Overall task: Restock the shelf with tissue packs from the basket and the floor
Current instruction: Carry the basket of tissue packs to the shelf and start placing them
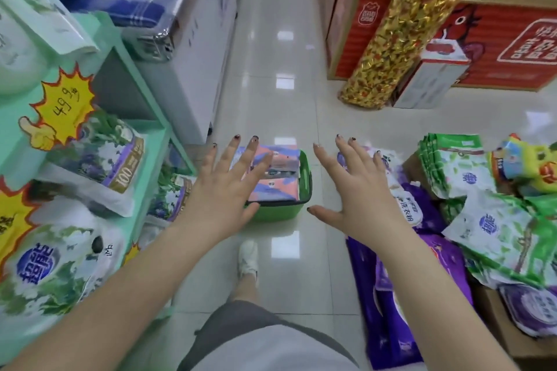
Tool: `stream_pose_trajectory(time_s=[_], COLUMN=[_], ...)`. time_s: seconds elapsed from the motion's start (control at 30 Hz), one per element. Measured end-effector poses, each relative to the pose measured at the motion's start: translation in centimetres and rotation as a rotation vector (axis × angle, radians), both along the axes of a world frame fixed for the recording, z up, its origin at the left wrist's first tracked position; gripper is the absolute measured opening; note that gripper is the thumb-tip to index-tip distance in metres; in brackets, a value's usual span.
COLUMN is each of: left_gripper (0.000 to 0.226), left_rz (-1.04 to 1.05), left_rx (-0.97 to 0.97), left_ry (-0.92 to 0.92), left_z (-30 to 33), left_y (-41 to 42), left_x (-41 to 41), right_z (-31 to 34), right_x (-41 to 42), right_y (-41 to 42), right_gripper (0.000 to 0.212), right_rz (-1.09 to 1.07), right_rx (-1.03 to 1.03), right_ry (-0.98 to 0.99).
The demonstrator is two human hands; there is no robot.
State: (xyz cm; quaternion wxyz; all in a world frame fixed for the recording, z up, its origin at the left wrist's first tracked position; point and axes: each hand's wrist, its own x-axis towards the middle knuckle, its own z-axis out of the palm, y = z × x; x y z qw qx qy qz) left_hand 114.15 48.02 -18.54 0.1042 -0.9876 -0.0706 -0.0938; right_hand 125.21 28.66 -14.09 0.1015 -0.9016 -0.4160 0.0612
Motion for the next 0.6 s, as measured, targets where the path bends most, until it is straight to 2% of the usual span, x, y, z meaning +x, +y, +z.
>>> stream_pose_trajectory(time_s=[0.1, 0.33, 0.6], left_gripper=[0.087, 0.088, 0.085], left_rz=[-0.023, 0.017, 0.04], left_rx=[-0.039, -0.156, -0.323], left_ry=[0.052, 0.193, 0.332], left_z=[-2.2, -8.9, -18.4], left_y=[4.7, 15.0, 16.9], left_x=[4.9, 13.4, 17.8], right_z=[-1.4, -7.8, -19.5], right_x=[4.3, 12.3, 18.3], right_y=[3.6, 10.7, 15.2], right_gripper=[0.09, 0.087, 0.087], right_rz=[-0.04, -0.117, -0.02], right_rx=[-0.046, -0.184, -0.378], right_ry=[0.025, 0.163, 0.339])
